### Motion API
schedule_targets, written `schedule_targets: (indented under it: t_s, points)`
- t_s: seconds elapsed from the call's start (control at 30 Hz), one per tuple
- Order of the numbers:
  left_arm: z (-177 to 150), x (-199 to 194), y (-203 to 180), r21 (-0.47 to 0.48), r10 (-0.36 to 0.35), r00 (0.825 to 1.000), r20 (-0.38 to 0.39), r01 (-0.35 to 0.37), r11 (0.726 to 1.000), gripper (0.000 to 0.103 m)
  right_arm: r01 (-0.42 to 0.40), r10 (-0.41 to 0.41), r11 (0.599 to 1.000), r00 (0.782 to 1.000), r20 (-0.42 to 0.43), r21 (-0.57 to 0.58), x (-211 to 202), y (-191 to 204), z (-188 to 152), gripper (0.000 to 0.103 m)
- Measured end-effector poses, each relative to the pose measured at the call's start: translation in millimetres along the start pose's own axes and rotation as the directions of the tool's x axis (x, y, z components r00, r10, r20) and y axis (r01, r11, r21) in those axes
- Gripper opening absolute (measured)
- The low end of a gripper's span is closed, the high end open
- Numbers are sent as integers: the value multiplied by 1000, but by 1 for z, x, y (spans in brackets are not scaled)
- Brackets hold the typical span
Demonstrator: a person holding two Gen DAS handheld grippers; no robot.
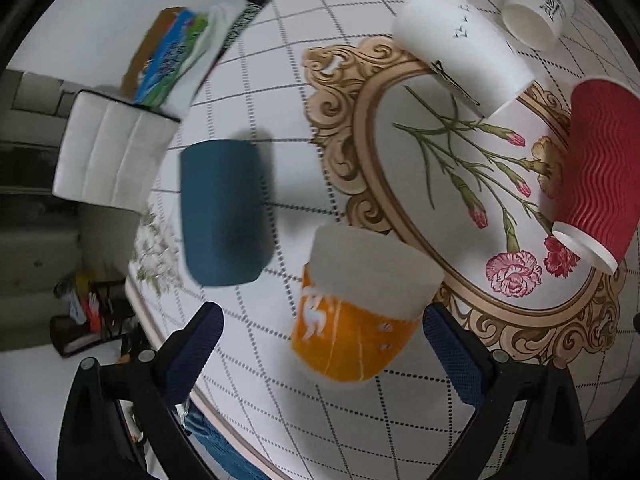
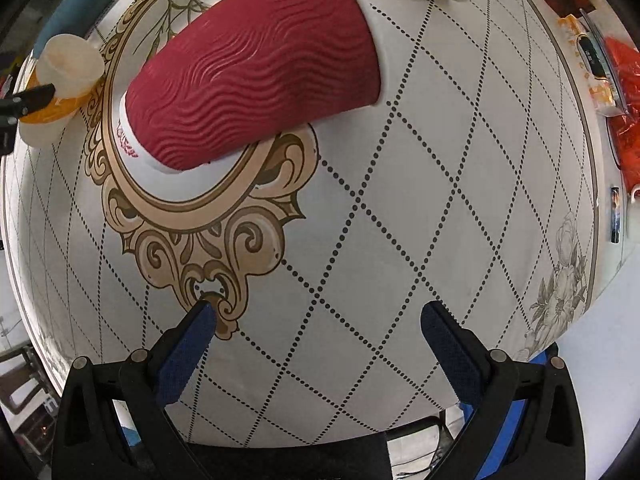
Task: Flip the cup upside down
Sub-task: 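Reach the right tool toward the orange-and-white cup and close around it, then lift the orange-and-white cup with the right tool, holding it by the rim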
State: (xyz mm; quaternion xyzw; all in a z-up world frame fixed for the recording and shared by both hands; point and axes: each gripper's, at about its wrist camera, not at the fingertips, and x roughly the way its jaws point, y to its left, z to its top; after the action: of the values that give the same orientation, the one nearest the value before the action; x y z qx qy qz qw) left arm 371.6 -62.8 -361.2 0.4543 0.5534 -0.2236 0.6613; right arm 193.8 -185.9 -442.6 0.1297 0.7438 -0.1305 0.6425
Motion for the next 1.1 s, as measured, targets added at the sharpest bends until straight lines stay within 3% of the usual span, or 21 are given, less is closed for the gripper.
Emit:
schedule_targets:
  t_s: [0.17, 0.27, 0.43, 0.57, 0.77, 1.1]
  points:
    - [11, 18, 2, 31, -41, 999, -22, 42, 999, 102, 1, -1, 1000, 1000, 0, 22, 4, 1, 1, 103]
    - [14, 26, 0, 49, -55, 998, -33, 56, 997, 92, -4, 4, 999, 1000, 0, 32, 8, 4, 16, 103]
    - [16, 35, -2, 62, -73, 997, -40, 75, 995, 91, -9, 9, 999, 1000, -3, 46, 11, 6, 25, 103]
    - [16, 43, -6, 63, -92, 994, -59, 96, 993, 72, -11, 11, 999, 1000, -1, 47, 16, 0, 34, 103]
    - [17, 45, -4, 54, -81, 996, -39, 83, 995, 71, -7, 7, 998, 1000, 3, 59, 9, 1, 35, 103]
    - [8, 44, 4, -54, -117, 993, -31, 115, 992, 69, -6, 4, 997, 1000, 20, 78, -2, -13, 19, 103]
